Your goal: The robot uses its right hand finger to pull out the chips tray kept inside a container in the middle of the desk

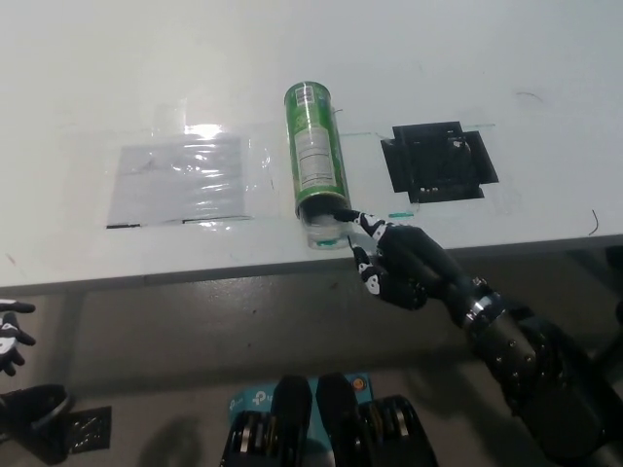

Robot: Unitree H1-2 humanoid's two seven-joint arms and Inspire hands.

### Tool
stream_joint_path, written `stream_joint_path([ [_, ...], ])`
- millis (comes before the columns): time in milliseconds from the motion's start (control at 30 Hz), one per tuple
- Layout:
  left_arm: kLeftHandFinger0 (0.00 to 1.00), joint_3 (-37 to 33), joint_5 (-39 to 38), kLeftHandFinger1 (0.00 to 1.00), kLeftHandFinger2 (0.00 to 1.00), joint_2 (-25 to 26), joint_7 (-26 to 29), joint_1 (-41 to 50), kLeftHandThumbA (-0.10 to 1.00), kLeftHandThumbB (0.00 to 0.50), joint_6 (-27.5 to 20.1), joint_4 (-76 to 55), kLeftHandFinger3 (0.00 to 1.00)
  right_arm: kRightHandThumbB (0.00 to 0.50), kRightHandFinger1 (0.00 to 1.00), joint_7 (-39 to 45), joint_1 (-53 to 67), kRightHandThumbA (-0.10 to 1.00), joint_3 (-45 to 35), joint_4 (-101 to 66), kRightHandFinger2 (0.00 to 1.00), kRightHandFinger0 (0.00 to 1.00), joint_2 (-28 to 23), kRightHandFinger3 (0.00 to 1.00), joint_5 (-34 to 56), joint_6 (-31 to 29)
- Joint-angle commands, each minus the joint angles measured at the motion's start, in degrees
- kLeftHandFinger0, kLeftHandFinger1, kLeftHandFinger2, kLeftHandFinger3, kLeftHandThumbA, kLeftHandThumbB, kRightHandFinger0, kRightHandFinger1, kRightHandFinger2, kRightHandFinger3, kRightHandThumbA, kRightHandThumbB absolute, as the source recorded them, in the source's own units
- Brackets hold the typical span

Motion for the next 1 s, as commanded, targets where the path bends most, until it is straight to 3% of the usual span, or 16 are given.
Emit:
stream_joint_path([
  [0, 0.31, 1.07, -0.17, 0.31, 0.38, 2.63, -0.69, -1.01, 0.26, 0.0, 0.27, -1.89, 0.56, 0.204, 0.03, -1.28, -0.94, -0.1, -0.5, 0.85, 0.89, 0.0, -0.53, 0.95, -1.57, -1.26],
  [200, 0.32, 1.07, -0.38, 0.32, 0.38, 2.95, -0.84, -1.16, 0.24, 0.0, 0.42, -1.93, 0.54, 0.203, 0.04, -3.64, -3.04, -0.1, -0.63, 4.81, 0.91, 0.0, 0.17, 0.98, -4.77, 1.07],
  [433, 0.31, 0.97, -0.57, 0.31, 0.37, 2.97, -1.42, -1.4, 0.21, 0.0, -0.59, -1.31, 0.53, 0.19, 0.03, -4.99, -3.9, -0.1, 0.53, 7.22, 0.92, 0.0, 1.54, 0.97, -6.02, -1.8],
  [567, 0.3, 0.75, 0.15, 0.31, 0.37, 3.32, -1.37, -1.51, 0.22, 0.0, 0.18, -2.04, 0.54, 0.191, 0.09, -5.0, -3.2, -0.1, 0.92, 6.71, 0.9, 0.05, 2.33, 0.97, -6.03, -2.28],
  [667, 0.28, 0.81, -0.25, 0.29, 0.36, 3.22, -1.71, -1.5, 0.21, 0.0, -0.2, -1.88, 0.52, 0.174, 0.06, -4.83, -2.01, -0.1, 1.67, 4.05, 0.91, 0.01, 3.08, 0.97, -6.73, -2.59],
  [767, 0.29, 0.9, -0.3, 0.3, 0.36, 2.99, -1.71, -1.47, 0.21, 0.0, -0.14, -1.95, 0.52, 0.171, 0.12, -4.55, -2.14, -0.1, 2.01, 2.86, 0.9, 0.06, 3.54, 0.97, -6.53, -3.81],
  [900, 0.29, 1.08, -0.56, 0.29, 0.36, 2.65, -1.69, -1.34, 0.22, 0.0, 0.34, -2.17, 0.51, 0.168, 0.08, -3.56, -3.16, -0.1, 2.11, 0.73, 0.88, 0.04, 4.59, 0.98, -6.07, -3.38],
  [967, 0.29, 1.2, -0.61, 0.29, 0.36, 2.58, -1.75, -1.43, 0.22, 0.0, 0.33, -2.27, 0.51, 0.169, 0.11, -3.3, -4.11, -0.1, 2.06, 0.4, 0.88, 0.08, 4.77, 0.99, -6.03, -3.54],
])
